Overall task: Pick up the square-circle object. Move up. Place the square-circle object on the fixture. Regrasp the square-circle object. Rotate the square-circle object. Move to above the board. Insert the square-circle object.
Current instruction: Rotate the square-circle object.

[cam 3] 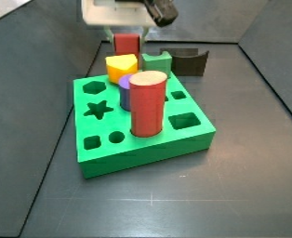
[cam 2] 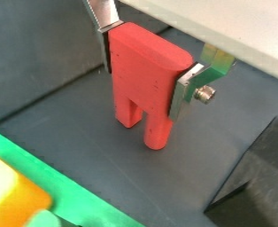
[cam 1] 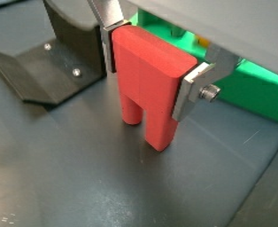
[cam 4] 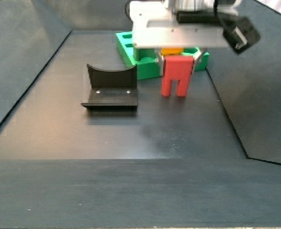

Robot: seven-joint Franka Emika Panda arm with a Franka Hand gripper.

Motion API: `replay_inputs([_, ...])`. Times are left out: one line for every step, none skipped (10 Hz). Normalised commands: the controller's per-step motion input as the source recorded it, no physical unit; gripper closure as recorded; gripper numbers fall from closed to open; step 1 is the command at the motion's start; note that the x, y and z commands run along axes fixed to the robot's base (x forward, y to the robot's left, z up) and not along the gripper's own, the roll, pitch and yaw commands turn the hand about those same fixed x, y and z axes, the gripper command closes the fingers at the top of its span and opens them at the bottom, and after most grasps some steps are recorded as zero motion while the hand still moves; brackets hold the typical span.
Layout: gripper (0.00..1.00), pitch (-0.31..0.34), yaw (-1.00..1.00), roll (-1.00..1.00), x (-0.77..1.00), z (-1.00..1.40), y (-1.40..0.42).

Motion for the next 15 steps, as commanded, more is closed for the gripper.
replay_inputs([0.0, -0.048, -0.05, 0.04, 0.0, 0.0, 0.0])
replay_inputs([0.0, -0.031, -0.04, 0.03, 0.0, 1.0, 0.0])
replay_inputs([0.0, -0.023, -0.04, 0.03, -0.01, 1.0, 0.0])
replay_inputs([0.0, 0.014, -0.04, 0.03, -0.03, 1.0, 0.0])
replay_inputs([0.0, 0.03, -0.03, 0.02, -0.03, 0.86, 0.0])
replay_inputs([0.0, 0.041, -0.03, 0.02, -0.02, 0.7, 0.0])
replay_inputs([0.0, 0.052, -0.03, 0.01, -0.02, 0.47, 0.0])
replay_inputs([0.0, 0.058, -0.03, 0.01, -0.01, 0.23, 0.0])
replay_inputs([0.0, 0.005, 1.0, 0.0, 0.0, 0.0, 0.08])
replay_inputs([0.0, 0.004, 1.0, 0.0, 0.02, -0.11, 0.08])
replay_inputs([0.0, 0.003, 1.0, 0.0, 0.03, -0.08, 0.05])
replay_inputs([0.0, 0.004, 1.0, 0.0, 0.03, -0.05, 0.03])
replay_inputs([0.0, 0.004, 1.0, 0.0, 0.03, -0.04, 0.02])
replay_inputs([0.0, 0.004, 1.0, 0.0, 0.03, -0.04, 0.01])
replay_inputs([0.0, 0.004, 1.0, 0.0, 0.03, -0.04, 0.01])
